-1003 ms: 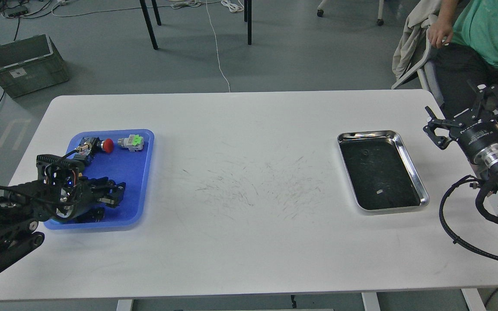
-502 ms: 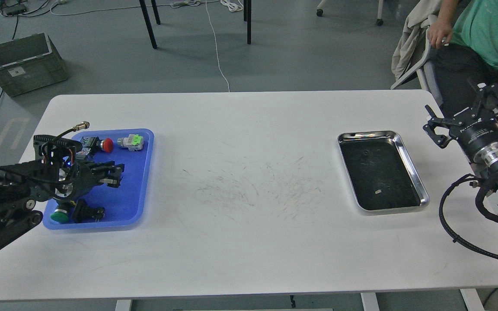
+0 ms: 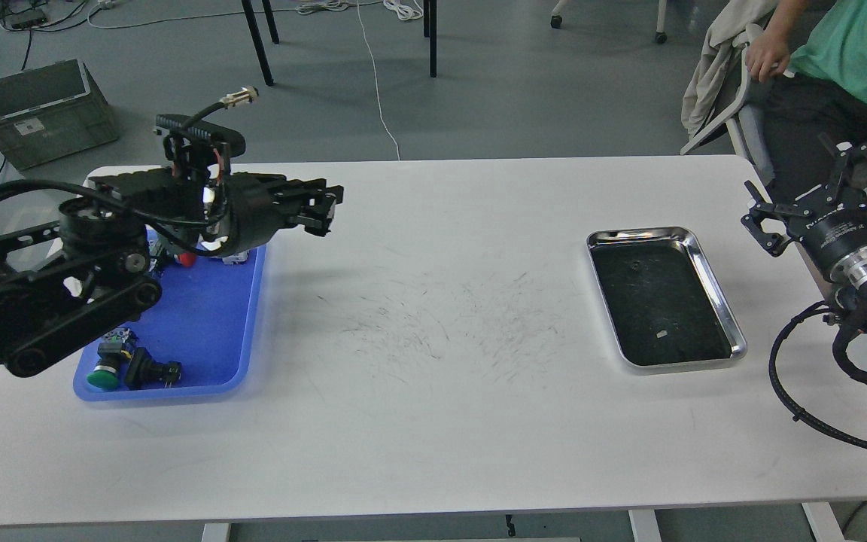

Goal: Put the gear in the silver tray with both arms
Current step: 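Lift the second gear out of the blue tray, then carry the gear with the left gripper toward the silver tray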

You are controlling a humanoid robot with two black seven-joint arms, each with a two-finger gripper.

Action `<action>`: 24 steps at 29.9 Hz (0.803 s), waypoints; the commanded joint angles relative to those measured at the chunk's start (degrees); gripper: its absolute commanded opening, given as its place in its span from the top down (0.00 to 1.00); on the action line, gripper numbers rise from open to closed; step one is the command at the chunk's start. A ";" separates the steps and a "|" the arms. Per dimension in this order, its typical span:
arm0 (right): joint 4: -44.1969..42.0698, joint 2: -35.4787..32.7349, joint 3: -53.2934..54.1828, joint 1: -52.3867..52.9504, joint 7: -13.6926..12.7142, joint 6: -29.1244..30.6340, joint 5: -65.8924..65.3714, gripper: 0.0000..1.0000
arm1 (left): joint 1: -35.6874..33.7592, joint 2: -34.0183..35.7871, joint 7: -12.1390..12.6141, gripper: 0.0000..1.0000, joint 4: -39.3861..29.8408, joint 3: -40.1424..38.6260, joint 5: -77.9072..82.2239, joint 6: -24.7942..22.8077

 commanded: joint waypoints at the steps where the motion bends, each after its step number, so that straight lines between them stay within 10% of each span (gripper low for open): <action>1: -0.90 -0.58 0.00 0.01 0.00 -0.01 0.00 0.01 | 0.40 -10.96 2.09 0.93 5.15 0.36 0.45 1.07; 7: -1.34 -1.01 -0.09 0.01 -0.79 -0.01 0.00 0.01 | 0.31 -28.63 2.18 0.93 17.27 3.69 0.45 4.84; 24: -2.49 -1.81 0.00 -0.08 -1.50 -0.01 0.00 0.01 | 4.80 -29.10 1.39 0.93 20.99 12.67 0.45 9.16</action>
